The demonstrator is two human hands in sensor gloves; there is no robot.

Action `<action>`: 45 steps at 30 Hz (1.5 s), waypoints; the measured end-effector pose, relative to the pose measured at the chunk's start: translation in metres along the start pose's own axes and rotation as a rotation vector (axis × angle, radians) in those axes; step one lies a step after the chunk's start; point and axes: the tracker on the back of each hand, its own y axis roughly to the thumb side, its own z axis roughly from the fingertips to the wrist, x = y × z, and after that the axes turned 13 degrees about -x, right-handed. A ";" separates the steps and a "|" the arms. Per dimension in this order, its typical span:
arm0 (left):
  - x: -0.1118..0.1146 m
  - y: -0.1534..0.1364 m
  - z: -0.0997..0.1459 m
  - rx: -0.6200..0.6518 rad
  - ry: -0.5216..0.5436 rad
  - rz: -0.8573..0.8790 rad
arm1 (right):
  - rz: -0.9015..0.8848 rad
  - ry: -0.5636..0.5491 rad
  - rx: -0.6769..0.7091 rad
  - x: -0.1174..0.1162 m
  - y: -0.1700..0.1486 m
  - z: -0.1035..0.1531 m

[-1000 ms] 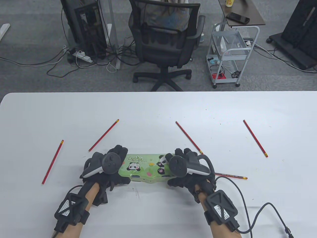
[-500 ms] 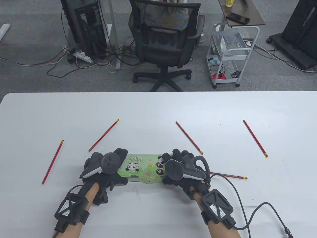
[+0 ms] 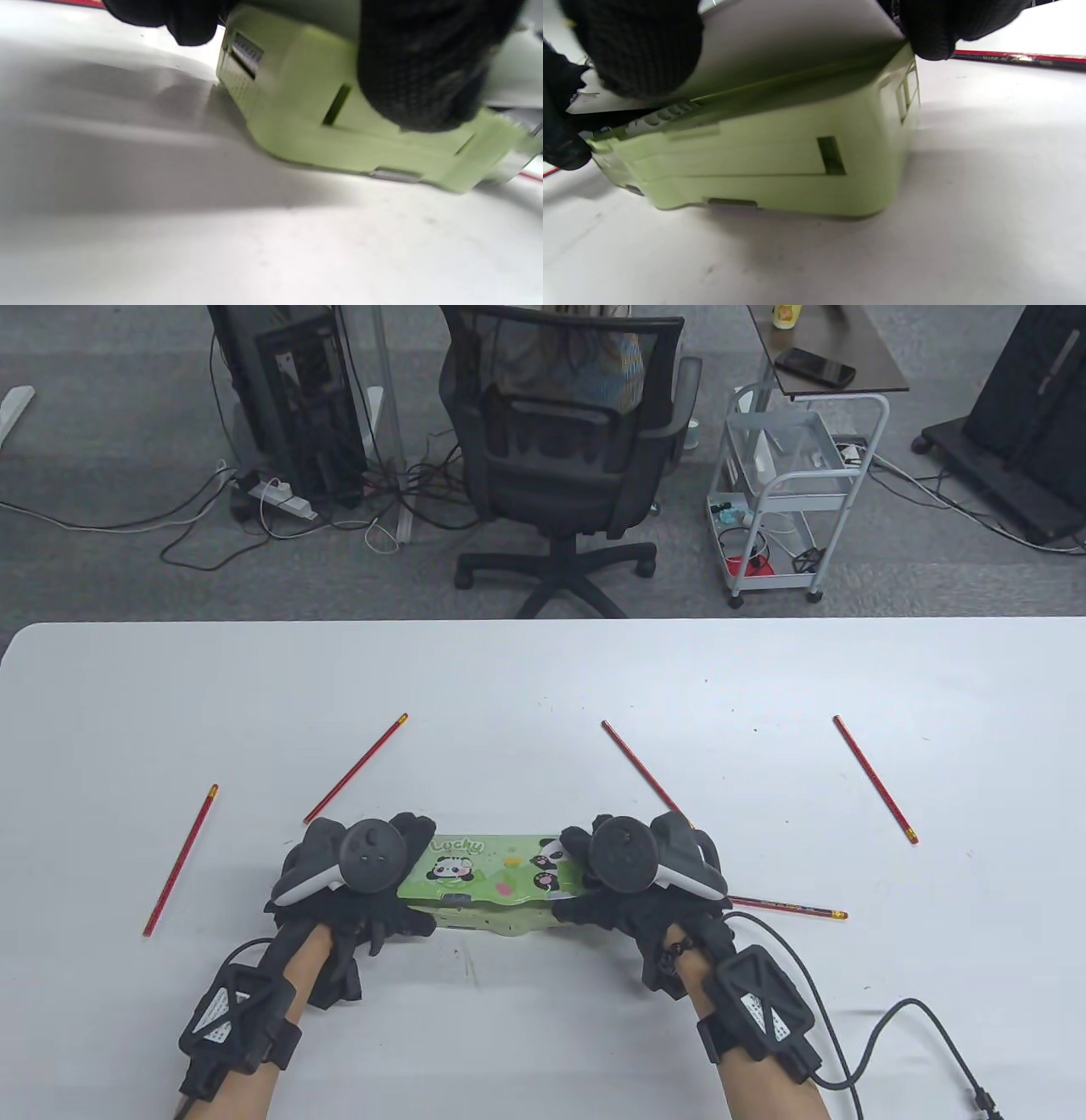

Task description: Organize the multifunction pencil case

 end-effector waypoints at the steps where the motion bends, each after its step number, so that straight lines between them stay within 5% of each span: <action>1: -0.002 -0.002 0.001 0.008 0.007 0.050 | -0.034 0.000 -0.004 0.002 -0.002 -0.001; 8: -0.015 -0.018 0.003 -0.035 0.029 0.284 | -0.192 -0.058 -0.043 0.015 -0.017 0.003; 16: -0.034 -0.022 -0.012 -0.142 -0.007 0.424 | -0.403 -0.267 -0.050 0.046 -0.035 0.026; 25: -0.047 -0.019 -0.033 -0.355 0.056 0.444 | -0.307 -0.424 -0.040 0.058 -0.037 0.036; 30: -0.048 -0.017 -0.046 -0.482 0.084 0.411 | -0.187 -0.346 -0.005 0.044 -0.029 0.028; 38: -0.051 -0.008 -0.055 -0.595 0.102 0.214 | 0.066 -0.025 0.041 -0.001 -0.015 0.007; 45: -0.051 -0.003 -0.037 -0.460 0.092 0.208 | 0.116 0.048 0.034 -0.015 -0.011 -0.002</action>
